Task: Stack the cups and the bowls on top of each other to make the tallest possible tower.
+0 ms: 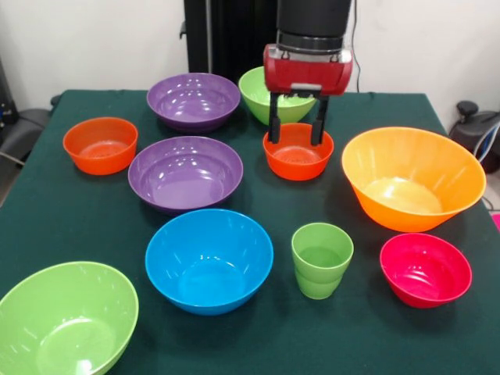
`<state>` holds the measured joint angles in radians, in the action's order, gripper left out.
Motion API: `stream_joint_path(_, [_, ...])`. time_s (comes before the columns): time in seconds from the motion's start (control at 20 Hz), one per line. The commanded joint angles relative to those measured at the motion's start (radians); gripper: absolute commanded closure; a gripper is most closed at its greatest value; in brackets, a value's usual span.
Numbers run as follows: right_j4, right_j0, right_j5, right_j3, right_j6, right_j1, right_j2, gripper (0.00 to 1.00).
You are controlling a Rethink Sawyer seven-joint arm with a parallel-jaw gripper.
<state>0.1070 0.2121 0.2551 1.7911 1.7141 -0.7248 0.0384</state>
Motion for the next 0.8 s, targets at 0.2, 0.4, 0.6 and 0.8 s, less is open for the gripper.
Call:
stream_joint_path(0.2, [-0.060,0.002,-0.012,-0.050,0.181,0.014,0.047,0.00])
stream_joint_path(0.4, [-0.065,0.016,0.007,-0.090,0.155,0.000,0.085,0.00])
stream_joint_path(0.6, [-0.068,-0.008,0.090,-0.158,0.119,-0.008,0.081,0.00])
stream_joint_path(0.8, [-0.060,-0.001,0.058,-0.176,0.092,-0.017,0.132,0.00])
